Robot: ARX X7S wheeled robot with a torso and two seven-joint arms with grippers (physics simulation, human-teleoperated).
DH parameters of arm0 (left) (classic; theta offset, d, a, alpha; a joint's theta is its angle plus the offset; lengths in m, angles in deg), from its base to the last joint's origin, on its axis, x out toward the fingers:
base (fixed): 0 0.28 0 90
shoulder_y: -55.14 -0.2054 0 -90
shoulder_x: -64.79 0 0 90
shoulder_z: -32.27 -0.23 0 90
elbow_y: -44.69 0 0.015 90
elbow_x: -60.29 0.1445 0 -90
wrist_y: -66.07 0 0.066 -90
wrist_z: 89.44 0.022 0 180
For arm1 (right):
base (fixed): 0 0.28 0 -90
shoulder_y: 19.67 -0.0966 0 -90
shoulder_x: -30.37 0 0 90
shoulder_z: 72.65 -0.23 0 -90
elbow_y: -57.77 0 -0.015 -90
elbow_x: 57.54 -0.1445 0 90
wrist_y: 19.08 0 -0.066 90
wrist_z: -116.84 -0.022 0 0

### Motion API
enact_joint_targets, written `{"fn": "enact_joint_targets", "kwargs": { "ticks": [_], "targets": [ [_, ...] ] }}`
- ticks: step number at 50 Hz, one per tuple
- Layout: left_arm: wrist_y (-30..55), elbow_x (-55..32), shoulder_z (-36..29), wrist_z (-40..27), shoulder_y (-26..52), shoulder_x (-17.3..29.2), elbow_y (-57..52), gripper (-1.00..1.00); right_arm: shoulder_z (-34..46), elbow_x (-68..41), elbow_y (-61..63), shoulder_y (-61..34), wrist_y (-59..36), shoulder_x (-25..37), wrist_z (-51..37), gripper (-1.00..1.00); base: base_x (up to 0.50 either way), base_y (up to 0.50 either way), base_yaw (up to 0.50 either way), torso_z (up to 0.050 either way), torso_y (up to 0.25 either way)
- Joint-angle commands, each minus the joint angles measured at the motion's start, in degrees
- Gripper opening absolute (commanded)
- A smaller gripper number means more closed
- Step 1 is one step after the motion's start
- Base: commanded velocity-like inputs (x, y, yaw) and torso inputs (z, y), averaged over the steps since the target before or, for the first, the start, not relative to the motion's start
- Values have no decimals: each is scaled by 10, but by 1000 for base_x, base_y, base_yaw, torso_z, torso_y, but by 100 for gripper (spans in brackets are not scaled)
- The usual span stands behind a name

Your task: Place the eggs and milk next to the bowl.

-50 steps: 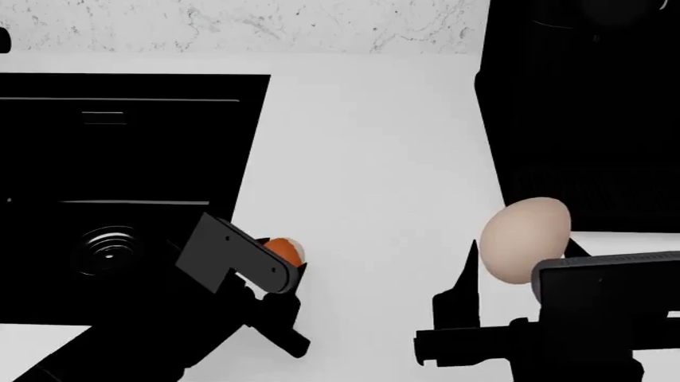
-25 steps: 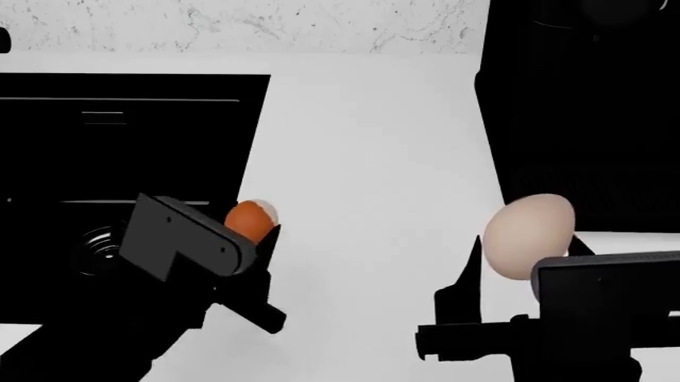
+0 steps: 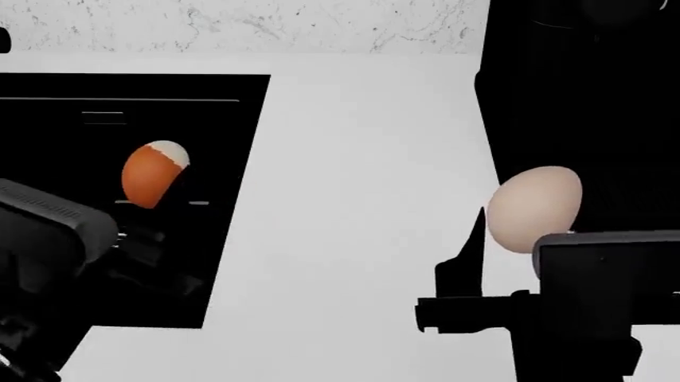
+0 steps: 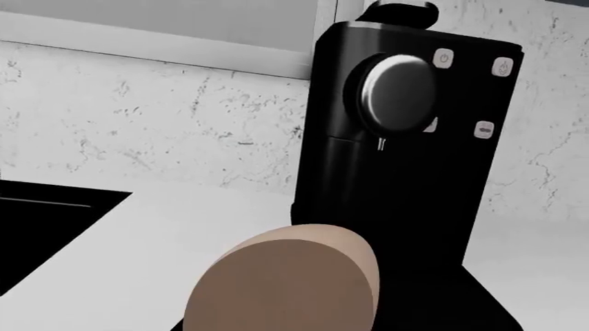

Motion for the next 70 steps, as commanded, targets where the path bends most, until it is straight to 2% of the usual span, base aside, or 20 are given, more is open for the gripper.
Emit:
{"fn": "enact_joint_targets", "kwargs": {
  "ticks": [1, 16, 26, 38, 70],
  "targets": [
    [-4, -48, 56, -38, -50, 19, -75, -100, 6, 24, 1, -9, 8, -2, 0, -100, 0, 0, 0, 0, 0],
    [-7, -50, 60, -48, -58, 25, -94, -100, 9, 21, 6, -5, 8, -1, -2, -100, 0, 0, 0, 0, 0],
    [-10, -48, 57, -49, -55, 24, -91, -100, 13, 16, 10, -4, 6, 0, -1, -100, -426, 43, 0, 0, 0],
    [-16, -48, 56, -50, -56, 24, -88, -100, 23, 15, 12, -12, -1, 4, -1, -100, 0, 0, 0, 0, 0],
    [-30, -55, 62, -48, -74, 34, -89, -100, 35, 8, 16, -11, -5, 2, -6, -100, 0, 499, 0, 0, 0]
  ]
}}
